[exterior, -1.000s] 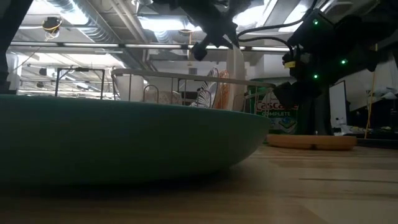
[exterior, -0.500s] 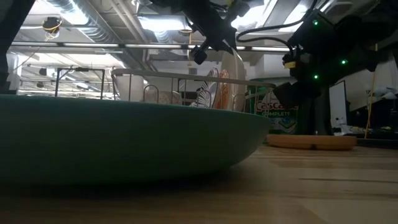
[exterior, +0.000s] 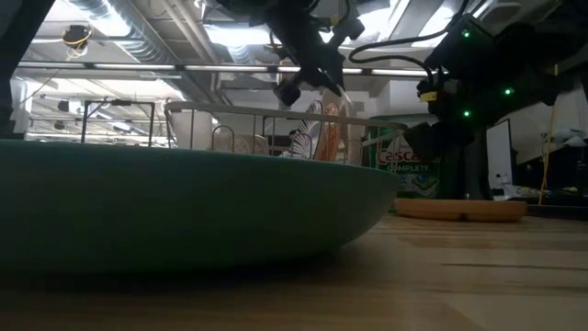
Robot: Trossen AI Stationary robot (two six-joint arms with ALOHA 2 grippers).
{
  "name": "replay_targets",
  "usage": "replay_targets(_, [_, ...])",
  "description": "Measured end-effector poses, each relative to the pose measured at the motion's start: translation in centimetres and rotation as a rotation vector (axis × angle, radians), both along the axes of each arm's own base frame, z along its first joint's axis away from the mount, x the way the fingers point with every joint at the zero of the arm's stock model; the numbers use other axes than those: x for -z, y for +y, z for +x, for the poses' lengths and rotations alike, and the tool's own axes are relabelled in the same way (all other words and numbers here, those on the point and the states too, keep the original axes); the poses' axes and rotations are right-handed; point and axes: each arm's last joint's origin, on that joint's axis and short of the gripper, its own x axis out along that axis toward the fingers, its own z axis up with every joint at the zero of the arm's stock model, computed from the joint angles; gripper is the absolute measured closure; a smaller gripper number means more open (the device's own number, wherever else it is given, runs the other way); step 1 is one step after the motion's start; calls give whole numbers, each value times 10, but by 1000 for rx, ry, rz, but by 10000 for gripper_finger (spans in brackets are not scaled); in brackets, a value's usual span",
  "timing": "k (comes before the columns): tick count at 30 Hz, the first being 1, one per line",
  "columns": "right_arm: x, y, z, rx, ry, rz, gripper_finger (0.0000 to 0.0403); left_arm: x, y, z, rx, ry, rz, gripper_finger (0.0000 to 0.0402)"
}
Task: Sort dishes
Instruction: Put the white plate in the dish rack
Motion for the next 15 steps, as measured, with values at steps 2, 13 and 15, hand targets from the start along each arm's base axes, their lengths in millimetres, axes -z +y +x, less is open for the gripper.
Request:
replay_targets(2, [0, 0, 0, -12, -1, 12, 246, 0, 3, -1, -8, -5, -3, 401])
replay_targets(13, [1, 1, 1, -28, -2, 30, 246, 5, 24, -2, -9, 71, 47, 348])
replay_targets(15, [1, 1, 1, -28, -1, 30, 246, 5, 26, -2, 20, 102, 67, 339])
